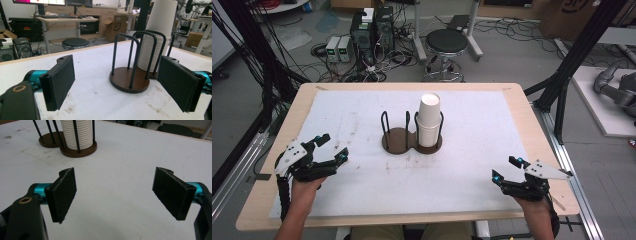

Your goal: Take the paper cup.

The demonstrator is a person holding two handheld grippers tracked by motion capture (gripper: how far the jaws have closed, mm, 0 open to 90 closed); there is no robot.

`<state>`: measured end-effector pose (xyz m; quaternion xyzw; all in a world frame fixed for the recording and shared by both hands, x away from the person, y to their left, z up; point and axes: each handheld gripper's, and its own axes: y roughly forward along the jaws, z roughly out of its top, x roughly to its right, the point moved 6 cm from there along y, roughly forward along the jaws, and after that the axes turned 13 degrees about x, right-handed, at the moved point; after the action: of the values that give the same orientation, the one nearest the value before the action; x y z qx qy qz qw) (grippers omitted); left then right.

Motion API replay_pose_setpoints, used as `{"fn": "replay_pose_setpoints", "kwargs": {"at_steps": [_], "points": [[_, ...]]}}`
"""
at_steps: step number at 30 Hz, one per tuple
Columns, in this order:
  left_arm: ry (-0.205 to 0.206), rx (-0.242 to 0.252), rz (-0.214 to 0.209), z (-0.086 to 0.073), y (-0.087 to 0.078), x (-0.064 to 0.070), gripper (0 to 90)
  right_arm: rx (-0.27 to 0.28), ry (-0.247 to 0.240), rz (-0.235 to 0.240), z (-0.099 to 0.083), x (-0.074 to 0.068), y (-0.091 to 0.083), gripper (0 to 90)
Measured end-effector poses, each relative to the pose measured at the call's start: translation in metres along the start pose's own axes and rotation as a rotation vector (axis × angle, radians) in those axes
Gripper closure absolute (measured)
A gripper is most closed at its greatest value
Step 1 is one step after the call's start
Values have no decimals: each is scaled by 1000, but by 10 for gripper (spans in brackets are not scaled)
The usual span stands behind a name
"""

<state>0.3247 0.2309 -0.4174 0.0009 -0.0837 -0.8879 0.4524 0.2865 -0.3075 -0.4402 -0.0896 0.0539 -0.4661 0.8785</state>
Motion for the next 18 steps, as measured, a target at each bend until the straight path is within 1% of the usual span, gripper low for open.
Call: {"fn": "replay_pose_setpoints", "kwargs": {"at_steps": [1,2,3,8,9,12,14,18], "points": [[1,0,0,0,1,0,149,0,0,0,0,0,0,197],[-1,-4,-3,-1,2,1,149,5,16,-7,0,1,-3,198],[-1,-7,-8,-2,3,1,149,8,20,-11,0,1,-4,197],[-2,-7,-10,-3,7,2,149,15,24,-15,0,3,-4,198],[-4,-7,-10,-3,7,3,149,14,19,-10,0,4,-3,198],[-16,-5,-18,-3,7,4,148,16,23,1,0,1,-2,198],[-20,-17,-13,-4,7,5,149,14,19,10,1,-1,-1,197],[-20,-20,-20,-3,8,6,149,2,22,24,1,-4,1,198]]}}
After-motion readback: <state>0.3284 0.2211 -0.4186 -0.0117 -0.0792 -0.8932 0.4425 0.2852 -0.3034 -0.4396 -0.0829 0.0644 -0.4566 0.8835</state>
